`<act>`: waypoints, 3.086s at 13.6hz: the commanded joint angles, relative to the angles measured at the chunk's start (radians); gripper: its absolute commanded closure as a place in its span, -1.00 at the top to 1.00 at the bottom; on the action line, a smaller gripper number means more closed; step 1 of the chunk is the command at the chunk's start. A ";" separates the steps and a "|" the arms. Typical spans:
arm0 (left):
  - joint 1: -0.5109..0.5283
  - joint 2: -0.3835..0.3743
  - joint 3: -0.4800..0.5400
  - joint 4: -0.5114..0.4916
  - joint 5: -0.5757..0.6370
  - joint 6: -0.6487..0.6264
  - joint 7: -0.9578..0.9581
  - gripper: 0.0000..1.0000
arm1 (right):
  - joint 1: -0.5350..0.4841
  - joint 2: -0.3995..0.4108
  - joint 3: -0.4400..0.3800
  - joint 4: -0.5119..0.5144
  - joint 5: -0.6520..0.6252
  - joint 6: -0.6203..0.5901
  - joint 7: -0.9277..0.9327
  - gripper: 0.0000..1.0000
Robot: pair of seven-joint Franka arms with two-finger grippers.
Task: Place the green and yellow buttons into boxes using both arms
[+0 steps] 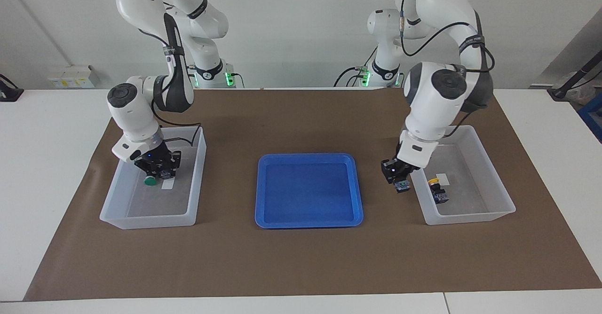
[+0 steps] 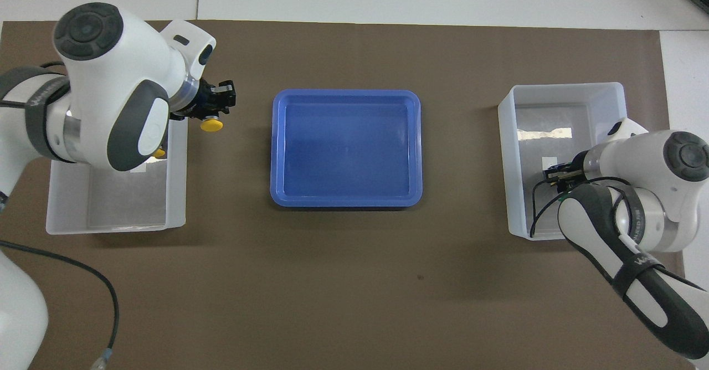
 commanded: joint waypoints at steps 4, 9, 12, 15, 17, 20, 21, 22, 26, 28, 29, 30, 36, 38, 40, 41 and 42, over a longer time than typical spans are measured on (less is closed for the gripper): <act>0.145 0.009 -0.001 0.025 0.000 -0.015 0.326 -1.00 | -0.012 -0.005 0.011 -0.005 0.019 0.014 0.030 -0.24; 0.222 -0.057 0.001 -0.190 0.000 0.187 0.429 -1.00 | -0.016 -0.005 0.011 -0.003 0.019 0.010 0.039 0.50; 0.246 -0.070 0.001 -0.303 0.000 0.314 0.448 -1.00 | -0.019 -0.010 0.011 0.008 0.019 -0.003 0.042 0.56; 0.289 -0.053 0.001 -0.347 0.000 0.399 0.507 -1.00 | -0.011 -0.030 0.011 0.114 0.020 -0.133 0.086 1.00; 0.311 -0.030 0.001 -0.367 0.000 0.461 0.533 -1.00 | 0.001 -0.031 0.016 0.242 0.019 -0.270 0.172 1.00; 0.314 -0.014 0.002 -0.371 0.000 0.482 0.537 -0.44 | 0.012 -0.030 0.020 0.408 0.017 -0.394 0.235 1.00; 0.314 -0.014 0.002 -0.372 0.000 0.482 0.537 -0.16 | 0.026 -0.030 0.019 0.455 0.017 -0.437 0.237 1.00; 0.314 -0.014 0.002 -0.371 0.000 0.479 0.537 0.16 | 0.027 -0.033 0.019 0.487 0.017 -0.472 0.240 1.00; 0.302 -0.011 0.002 -0.320 0.007 0.419 0.535 0.86 | 0.040 -0.095 0.032 0.528 0.019 -0.575 0.284 1.00; 0.288 -0.014 0.001 -0.230 0.009 0.283 0.533 0.86 | 0.043 -0.137 0.052 0.528 0.022 -0.658 0.288 1.00; 0.269 -0.019 0.001 -0.175 0.009 0.199 0.529 0.86 | 0.044 -0.155 0.071 0.528 0.022 -0.695 0.291 1.00; 0.253 -0.021 0.001 -0.106 0.009 0.111 0.529 0.86 | 0.043 -0.172 0.091 0.528 0.022 -0.726 0.307 1.00; 0.122 -0.011 0.004 0.184 0.014 -0.326 0.378 0.85 | 0.035 -0.194 0.129 0.515 0.013 -0.750 0.329 1.00; 0.065 -0.019 0.005 0.221 0.044 -0.415 0.343 0.85 | 0.029 -0.195 0.129 0.518 0.013 -0.755 0.330 1.00; 0.061 -0.048 -0.001 0.223 0.043 -0.449 0.345 0.85 | 0.027 -0.194 0.125 0.519 0.013 -0.749 0.329 1.00; 0.059 -0.080 -0.004 0.223 0.040 -0.469 0.343 0.85 | 0.026 -0.192 0.121 0.522 0.013 -0.747 0.329 1.00; 0.059 -0.114 -0.010 0.220 0.035 -0.477 0.340 0.85 | 0.026 -0.192 0.121 0.525 0.013 -0.749 0.327 1.00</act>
